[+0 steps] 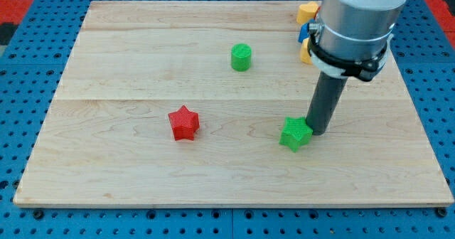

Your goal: Move the green star at the bottom left of the yellow hexagon

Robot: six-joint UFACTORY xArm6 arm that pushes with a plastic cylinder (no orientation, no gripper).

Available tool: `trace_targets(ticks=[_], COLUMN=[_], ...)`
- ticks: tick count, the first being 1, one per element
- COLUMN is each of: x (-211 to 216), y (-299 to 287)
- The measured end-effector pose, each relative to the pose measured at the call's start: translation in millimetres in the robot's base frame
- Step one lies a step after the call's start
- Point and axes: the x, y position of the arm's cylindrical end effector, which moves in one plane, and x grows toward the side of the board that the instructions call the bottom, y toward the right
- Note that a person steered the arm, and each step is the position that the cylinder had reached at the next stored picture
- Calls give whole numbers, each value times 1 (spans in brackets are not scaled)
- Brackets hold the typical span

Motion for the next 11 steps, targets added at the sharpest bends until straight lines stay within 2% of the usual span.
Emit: trace_targets(ticks=[1,2,3,4,6,8,9,10,11], x=[57,62,11,-34,-68,-72,-103,-112,-104], y=[-8,-31,-57,-55,-36,14,13,-6,-80])
